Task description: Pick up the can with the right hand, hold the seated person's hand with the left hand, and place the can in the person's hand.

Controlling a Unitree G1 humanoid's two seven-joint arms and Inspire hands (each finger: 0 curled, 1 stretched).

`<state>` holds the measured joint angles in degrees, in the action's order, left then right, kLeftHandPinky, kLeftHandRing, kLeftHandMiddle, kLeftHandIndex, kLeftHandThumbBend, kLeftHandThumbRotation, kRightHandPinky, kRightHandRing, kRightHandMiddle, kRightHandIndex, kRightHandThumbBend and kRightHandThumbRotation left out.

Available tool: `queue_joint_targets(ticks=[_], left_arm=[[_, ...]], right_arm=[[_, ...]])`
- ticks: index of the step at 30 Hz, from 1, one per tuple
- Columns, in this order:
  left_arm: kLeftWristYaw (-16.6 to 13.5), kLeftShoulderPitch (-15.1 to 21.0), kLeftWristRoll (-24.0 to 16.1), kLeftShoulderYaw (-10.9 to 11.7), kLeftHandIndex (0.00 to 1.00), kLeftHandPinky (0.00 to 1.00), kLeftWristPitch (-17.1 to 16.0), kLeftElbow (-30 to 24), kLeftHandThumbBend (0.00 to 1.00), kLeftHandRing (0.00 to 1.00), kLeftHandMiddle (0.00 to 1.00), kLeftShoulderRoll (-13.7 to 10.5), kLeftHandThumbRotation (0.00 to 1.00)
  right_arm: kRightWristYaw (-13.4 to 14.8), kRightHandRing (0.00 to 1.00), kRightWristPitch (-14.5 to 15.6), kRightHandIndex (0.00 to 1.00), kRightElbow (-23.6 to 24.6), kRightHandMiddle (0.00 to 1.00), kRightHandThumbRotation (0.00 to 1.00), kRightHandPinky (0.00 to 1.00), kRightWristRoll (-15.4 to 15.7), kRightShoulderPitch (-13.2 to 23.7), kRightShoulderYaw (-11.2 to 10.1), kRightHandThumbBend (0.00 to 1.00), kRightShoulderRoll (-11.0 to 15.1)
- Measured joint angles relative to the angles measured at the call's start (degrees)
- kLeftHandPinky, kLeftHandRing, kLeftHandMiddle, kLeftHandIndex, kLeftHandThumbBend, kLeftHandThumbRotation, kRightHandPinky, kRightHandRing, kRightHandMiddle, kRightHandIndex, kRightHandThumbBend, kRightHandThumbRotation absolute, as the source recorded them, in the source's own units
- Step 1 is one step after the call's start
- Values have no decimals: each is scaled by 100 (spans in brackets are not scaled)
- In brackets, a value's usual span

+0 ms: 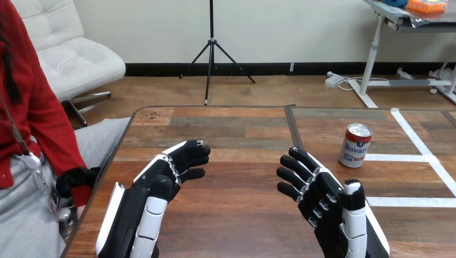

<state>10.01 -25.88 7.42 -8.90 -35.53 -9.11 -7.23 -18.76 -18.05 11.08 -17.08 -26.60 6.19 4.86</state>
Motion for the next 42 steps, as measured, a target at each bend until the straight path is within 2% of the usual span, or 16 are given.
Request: queue_joint_targets(ticks=[23,32,42], left_arm=[[0,1,0,0,80,75,1,-1,60,80,80,0,100],[14,3,22,0,83,78,17,-1,62,83,81,0,100],[64,10,116,-2,84,82,140,0,63,84,82,1,100]], right_arm=[[-29,88,1,88,0,88,100,87,-5,0,-1,83,1],[-24,88,4,88,-5,89,100,88,22,33,-15,83,1],[-15,88,81,89,-152,89,100,86,80,455,-114,84,31]])
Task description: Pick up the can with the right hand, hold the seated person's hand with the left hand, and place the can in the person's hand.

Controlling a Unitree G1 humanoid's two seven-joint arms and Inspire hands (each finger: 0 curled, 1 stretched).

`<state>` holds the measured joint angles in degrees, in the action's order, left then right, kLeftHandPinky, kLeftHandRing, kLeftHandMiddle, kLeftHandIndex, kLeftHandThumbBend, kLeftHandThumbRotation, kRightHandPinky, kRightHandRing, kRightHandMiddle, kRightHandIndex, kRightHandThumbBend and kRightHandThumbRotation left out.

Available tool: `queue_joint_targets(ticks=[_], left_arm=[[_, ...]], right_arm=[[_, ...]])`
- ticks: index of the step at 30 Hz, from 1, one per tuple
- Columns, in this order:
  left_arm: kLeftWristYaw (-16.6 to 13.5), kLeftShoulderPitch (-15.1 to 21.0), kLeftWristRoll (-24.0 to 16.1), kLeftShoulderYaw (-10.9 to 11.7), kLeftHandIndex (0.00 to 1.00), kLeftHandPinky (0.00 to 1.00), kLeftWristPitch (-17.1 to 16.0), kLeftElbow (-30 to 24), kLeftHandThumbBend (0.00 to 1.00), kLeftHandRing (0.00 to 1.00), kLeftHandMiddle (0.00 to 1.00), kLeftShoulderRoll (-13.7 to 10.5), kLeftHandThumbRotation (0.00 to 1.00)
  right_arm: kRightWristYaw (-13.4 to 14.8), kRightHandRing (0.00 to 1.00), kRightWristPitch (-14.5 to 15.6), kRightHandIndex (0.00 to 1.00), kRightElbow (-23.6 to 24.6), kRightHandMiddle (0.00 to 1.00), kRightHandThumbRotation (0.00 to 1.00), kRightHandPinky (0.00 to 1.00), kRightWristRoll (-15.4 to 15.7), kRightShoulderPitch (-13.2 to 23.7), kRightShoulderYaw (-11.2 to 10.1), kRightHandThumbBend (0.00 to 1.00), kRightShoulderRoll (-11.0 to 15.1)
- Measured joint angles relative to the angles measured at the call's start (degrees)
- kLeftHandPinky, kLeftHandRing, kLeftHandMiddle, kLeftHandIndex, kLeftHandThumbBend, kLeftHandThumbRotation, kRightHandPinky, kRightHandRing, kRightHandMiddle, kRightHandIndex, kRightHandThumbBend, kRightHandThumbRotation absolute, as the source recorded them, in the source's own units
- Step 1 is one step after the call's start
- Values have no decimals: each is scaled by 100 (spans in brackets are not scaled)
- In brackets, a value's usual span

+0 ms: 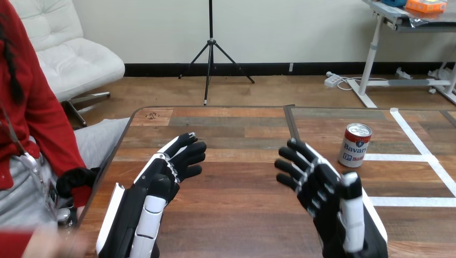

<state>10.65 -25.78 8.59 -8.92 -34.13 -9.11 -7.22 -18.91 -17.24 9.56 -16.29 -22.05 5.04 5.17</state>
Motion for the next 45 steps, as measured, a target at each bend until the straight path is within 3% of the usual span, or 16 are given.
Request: queue_joint_targets(ticks=[22,45], left_arm=[[56,3,0,-4,83,82,87,1,59,84,82,0,100],[54,2,-18,0,82,74,92,1,59,80,80,-1,100]], right_arm=[[3,91,321,88,-1198,89,100,95,199,1767,-384,93,255],[41,89,388,88,-2812,89,100,87,357,3570,-765,96,661]])
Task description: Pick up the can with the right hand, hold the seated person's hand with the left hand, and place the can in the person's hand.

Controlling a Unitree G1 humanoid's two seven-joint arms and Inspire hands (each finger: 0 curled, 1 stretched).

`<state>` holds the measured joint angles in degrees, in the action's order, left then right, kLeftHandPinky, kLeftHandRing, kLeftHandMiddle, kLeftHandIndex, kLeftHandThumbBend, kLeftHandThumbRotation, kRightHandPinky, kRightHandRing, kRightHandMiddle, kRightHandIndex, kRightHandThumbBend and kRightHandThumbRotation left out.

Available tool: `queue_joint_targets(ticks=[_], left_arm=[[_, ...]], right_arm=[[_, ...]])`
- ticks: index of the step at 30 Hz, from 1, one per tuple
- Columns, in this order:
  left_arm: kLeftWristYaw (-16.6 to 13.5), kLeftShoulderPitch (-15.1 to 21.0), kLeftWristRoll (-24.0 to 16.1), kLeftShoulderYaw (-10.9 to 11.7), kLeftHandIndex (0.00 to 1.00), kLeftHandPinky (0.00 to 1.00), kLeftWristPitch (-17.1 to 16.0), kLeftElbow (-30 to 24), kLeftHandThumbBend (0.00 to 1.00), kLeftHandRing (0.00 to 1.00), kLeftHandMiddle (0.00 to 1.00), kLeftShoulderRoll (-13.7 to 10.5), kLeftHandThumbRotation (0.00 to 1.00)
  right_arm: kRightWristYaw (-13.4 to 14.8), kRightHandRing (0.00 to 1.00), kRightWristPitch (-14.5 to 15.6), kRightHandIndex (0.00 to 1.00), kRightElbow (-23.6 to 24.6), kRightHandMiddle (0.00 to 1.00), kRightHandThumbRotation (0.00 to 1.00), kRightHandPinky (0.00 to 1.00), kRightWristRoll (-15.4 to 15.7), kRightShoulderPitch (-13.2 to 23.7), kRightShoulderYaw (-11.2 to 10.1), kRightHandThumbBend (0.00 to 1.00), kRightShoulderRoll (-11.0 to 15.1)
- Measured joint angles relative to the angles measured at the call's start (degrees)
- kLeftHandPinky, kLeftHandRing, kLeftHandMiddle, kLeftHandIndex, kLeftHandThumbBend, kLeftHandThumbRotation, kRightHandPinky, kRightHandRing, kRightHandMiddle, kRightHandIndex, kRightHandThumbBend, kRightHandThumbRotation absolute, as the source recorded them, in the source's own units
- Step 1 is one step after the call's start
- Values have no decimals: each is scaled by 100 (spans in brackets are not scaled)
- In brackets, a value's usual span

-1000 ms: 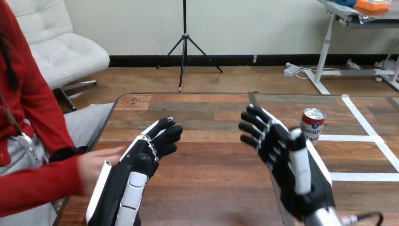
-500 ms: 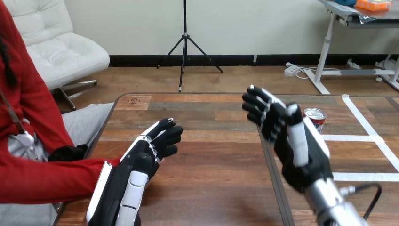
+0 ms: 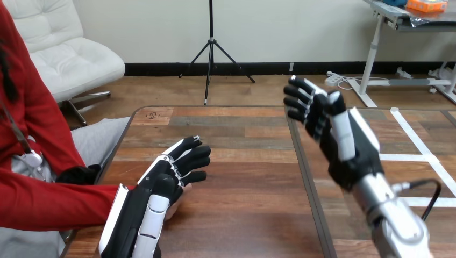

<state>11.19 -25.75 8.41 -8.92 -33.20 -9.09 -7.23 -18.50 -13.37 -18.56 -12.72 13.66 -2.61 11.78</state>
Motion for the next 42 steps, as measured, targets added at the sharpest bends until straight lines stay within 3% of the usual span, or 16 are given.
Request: queue_joint_targets(ticks=[25,34,42], left_arm=[[21,0,8,-3,82,74,0,1,57,80,80,0,100],[21,3,4,-1,81,73,0,1,58,79,79,1,100],[20,11,1,4,80,73,-1,2,58,79,79,1,100]], right_arm=[[45,92,-26,91,-2114,91,100,90,282,1689,-187,98,479],[124,92,-128,92,-2919,91,100,93,535,2229,-200,99,653],[396,90,-326,90,-3643,90,100,89,873,2650,-192,95,785]])
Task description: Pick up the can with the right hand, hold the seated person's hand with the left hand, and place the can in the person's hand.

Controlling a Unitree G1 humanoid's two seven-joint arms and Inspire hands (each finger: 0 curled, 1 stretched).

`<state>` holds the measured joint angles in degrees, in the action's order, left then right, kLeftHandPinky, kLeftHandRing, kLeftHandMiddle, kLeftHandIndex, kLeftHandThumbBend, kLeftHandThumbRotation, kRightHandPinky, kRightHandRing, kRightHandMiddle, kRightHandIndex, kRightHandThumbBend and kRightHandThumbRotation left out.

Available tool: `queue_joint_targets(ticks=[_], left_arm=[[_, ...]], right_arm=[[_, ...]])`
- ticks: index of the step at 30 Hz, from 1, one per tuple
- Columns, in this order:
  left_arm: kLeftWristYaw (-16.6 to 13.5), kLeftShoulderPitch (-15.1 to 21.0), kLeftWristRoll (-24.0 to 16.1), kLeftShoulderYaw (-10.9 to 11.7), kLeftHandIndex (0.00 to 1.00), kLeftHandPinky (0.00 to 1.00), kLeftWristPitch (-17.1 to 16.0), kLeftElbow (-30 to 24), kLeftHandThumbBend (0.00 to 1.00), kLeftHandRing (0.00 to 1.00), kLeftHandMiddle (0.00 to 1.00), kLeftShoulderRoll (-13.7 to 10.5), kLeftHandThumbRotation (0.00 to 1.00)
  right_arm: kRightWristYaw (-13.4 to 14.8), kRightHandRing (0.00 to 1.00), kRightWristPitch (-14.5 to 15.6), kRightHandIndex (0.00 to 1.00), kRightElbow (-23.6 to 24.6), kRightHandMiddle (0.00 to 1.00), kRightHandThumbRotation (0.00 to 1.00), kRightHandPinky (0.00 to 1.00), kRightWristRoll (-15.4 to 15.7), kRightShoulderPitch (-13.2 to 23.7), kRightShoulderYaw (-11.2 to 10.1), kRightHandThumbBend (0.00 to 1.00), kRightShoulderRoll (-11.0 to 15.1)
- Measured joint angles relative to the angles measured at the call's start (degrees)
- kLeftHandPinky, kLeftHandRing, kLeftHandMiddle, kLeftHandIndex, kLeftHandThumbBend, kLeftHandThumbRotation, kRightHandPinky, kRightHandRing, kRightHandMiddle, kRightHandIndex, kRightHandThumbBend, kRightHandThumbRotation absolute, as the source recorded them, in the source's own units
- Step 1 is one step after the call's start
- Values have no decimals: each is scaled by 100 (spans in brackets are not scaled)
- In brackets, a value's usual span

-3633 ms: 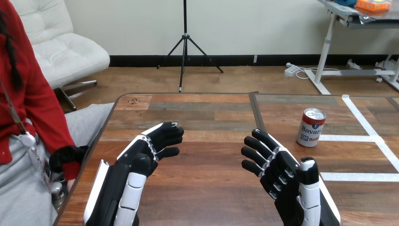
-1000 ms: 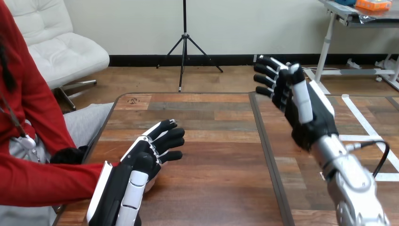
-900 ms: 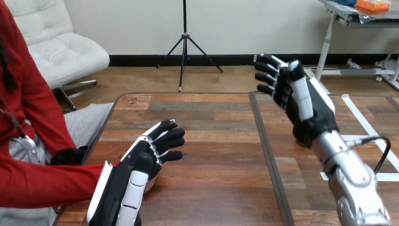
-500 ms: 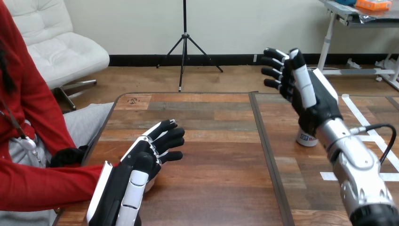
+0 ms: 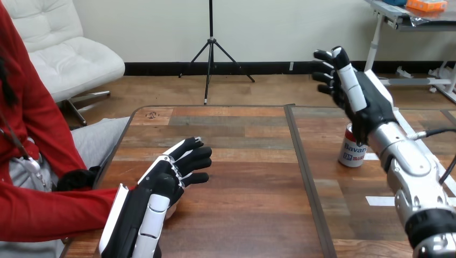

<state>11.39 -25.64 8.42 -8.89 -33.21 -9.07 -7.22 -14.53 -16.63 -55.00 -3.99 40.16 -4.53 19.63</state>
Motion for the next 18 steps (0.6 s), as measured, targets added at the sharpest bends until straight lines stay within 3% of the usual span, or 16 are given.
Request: queue_joint_targets(ticks=[10,18], left_arm=[[-1,40,-4,11,80,71,-1,1,60,78,79,5,100],[0,109,-6,40,80,71,-7,2,59,78,79,16,100]], right_arm=[[326,90,-175,90,-781,90,100,88,455,435,17,84,181],[516,91,-216,91,-1243,91,100,89,738,735,27,85,327]])
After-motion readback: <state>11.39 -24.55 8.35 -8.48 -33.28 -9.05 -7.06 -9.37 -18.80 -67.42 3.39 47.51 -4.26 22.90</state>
